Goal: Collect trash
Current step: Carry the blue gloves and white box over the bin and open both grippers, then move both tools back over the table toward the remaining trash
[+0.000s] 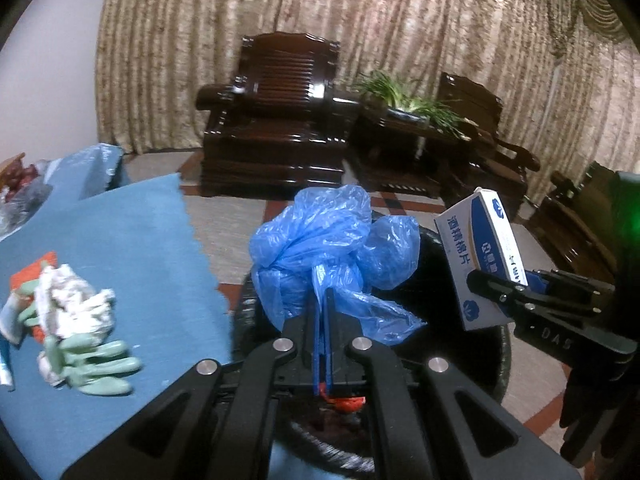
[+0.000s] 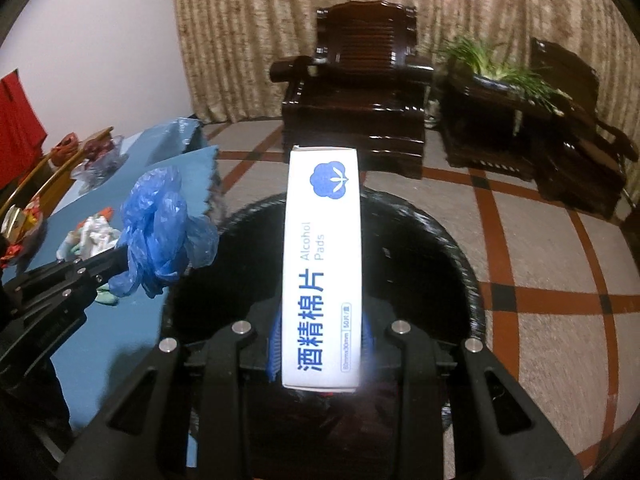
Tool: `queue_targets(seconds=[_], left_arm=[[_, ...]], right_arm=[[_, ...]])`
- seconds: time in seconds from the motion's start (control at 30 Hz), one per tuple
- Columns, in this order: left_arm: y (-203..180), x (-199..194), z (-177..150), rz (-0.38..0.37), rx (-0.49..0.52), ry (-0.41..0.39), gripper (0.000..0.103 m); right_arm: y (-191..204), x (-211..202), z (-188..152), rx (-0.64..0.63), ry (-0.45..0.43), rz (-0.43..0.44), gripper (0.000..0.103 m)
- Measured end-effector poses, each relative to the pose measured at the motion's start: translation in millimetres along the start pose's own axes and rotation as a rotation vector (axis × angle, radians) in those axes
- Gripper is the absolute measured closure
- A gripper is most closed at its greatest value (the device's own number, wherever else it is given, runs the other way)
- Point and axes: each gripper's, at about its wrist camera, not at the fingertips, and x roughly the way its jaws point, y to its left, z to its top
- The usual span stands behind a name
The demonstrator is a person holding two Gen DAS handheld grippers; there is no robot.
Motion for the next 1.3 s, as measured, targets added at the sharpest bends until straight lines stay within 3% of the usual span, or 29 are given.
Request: queue_targets(seconds=[0.1,0.13,0.17,0.23,0.3,0.37,0.47,0.57,0.8,1.3], left_arm=[[-9.5,9.1,3.3,-0.027,0.014,0.008,0.098],[-11.3,11.2,4.1,-0.037,0.014,0.011,0.089],[-11.3,12.3,5.4,-0.042,0.012,0.013,0.074],[-10.2,12.0,5.6,-0.049,0.002,0.004,0.057],[-9.0,10.0,6.2,-0.056,-0.006,-0.003,0.052],[-8.4,7.5,6.7,-0.042,-0.006,-0.011,0.041],[-1.6,-3.8,6.0,-0.011,-0.015,-0.036,0.028],[9.1,-14.6,5.6,0.030,-0.030,-0.059,0.017],[56.0,-47.5,-11.9,0.145,-0.102,-0.069,0.012],[173.3,-131.0,-68.8,0.437,-0.258,-0.080,0.011]], right_arm=[[-11.9,2.9,-4.8,0.020,0.007,-0.030,0.070],[-15.6,3.8,-6.3,0.025,0.007,-0.044,0.070],[-17.1,3.3,-7.5,0.029,0.007,-0.052,0.062],[-22.2,2.0,-10.2,0.043,0.000,-0.073,0.047],[-26.8,1.2,-11.0,0.052,-0.009,-0.083,0.040],[-29.6,-0.3,-12.3,0.067,-0.020,-0.096,0.020],[-28.3,-3.9,-13.5,0.087,-0.042,-0.093,0.011],[-22.6,-5.3,-13.6,0.101,-0.036,-0.073,0.008],[13.8,-2.8,-9.3,0.065,-0.024,0.003,0.008],[151.9,14.4,5.4,-0.130,-0.005,0.205,0.008]])
